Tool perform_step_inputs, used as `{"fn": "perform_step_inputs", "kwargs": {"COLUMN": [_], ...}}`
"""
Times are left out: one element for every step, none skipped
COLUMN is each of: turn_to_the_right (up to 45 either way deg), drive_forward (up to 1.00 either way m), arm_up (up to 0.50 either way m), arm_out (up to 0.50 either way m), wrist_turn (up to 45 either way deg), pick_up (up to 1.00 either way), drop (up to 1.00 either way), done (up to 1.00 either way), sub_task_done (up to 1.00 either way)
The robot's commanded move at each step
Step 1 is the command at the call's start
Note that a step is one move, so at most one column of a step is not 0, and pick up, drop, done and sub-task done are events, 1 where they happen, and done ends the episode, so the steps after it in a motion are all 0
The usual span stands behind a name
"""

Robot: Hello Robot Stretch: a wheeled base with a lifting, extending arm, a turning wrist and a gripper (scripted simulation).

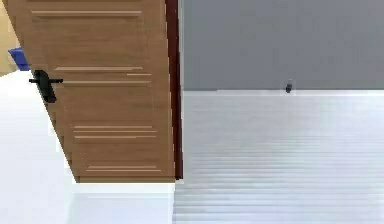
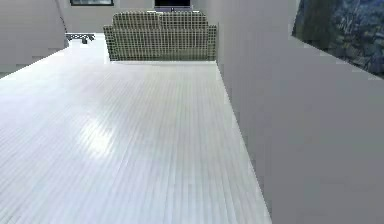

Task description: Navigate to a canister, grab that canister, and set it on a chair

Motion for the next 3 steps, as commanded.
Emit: {"fn": "perform_step_inputs", "kwargs": {"turn_to_the_right": [0.0, 30.0, 0.0], "drive_forward": [0.15, 0.0, 1.0], "arm_up": [0.0, 0.0, 0.0], "arm_out": [0.0, 0.0, 0.0], "wrist_turn": [0.0, 0.0, 0.0], "pick_up": [0.0, 0.0, 0.0], "drop": [0.0, 0.0, 0.0], "done": [0.0, 0.0, 0.0], "sub_task_done": [0.0, 0.0, 0.0]}}
